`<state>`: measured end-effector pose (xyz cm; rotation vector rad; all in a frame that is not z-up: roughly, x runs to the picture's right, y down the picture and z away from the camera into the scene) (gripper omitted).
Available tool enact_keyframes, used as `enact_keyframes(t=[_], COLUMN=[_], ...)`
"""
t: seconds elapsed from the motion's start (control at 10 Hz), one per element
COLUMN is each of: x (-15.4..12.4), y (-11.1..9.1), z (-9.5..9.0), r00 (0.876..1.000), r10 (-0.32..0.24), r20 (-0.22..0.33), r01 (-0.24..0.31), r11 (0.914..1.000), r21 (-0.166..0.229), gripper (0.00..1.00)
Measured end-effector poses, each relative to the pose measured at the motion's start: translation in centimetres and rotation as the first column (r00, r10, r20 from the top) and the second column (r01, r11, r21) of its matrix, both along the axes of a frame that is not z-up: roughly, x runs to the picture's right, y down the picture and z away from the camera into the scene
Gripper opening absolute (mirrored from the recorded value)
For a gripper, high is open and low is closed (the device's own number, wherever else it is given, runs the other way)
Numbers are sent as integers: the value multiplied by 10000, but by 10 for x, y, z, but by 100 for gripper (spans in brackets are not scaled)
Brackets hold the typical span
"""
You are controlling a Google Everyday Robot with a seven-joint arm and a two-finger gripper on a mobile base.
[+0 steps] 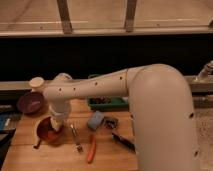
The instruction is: Wipe table surface with eraser
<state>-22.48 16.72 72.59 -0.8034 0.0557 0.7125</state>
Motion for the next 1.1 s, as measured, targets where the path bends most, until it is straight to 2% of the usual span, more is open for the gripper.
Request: enact_keyframes(t=[0.4,0.5,0.7,0.8,0.9,1.1], x=[22,34,52,56,60,50], y=[-36,-48,-63,-67,-72,-79], z=[-11,-11,-3,4,20,48], r00=[9988,9948,9789,9726,9674,9629], r10=[458,1013,1939,2192,2380,2487], r20=[-194,56,640,778,860,1047], r01=[-438,-1012,-2021,-2291,-2480,-2578], r11=[9948,9865,9649,9606,9595,9624], r21=[925,1289,1680,1576,1335,853], gripper=[0,0,0,0,0,0])
